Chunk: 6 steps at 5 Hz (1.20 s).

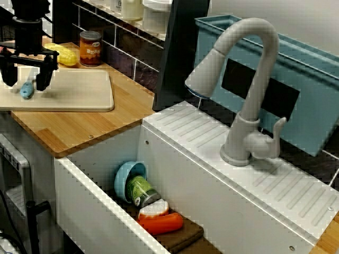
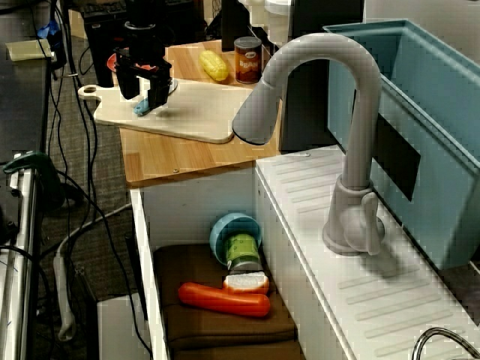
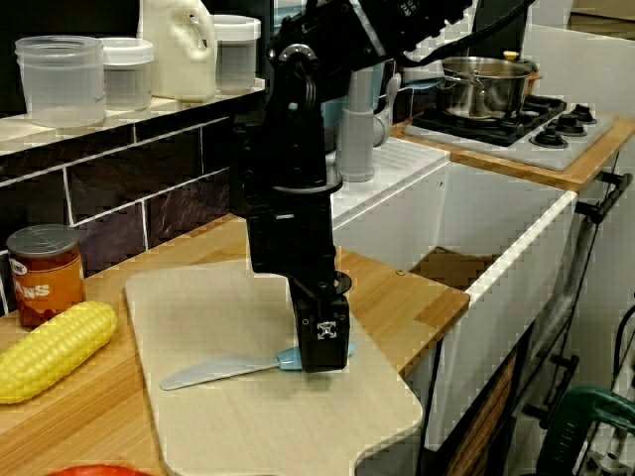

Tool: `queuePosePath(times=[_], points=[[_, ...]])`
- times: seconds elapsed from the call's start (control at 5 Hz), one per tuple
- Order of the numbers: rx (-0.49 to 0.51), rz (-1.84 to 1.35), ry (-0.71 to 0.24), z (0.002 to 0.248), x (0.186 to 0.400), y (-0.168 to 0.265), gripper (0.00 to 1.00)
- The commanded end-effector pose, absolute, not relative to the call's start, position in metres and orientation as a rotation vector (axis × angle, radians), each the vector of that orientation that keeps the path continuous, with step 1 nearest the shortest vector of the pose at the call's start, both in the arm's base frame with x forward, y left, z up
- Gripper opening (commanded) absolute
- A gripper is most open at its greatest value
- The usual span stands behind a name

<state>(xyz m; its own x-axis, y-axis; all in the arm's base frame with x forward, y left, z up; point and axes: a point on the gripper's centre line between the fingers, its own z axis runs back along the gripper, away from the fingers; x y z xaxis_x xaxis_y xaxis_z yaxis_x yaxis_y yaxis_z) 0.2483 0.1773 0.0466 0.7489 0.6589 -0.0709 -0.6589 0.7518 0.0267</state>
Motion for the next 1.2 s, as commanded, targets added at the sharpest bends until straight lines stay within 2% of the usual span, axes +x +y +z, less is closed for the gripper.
queuePosePath(times=[0.0,0.4,1.0], points=[[0.009,0.715,0.015,0.0628,0.2548,0.1839,1.00],[0.005,0.743,0.023,0.0552,0.2627,0.1798,1.00],[0.001,0.744,0.029,0.0553,0.2626,0.1821,1.00]])
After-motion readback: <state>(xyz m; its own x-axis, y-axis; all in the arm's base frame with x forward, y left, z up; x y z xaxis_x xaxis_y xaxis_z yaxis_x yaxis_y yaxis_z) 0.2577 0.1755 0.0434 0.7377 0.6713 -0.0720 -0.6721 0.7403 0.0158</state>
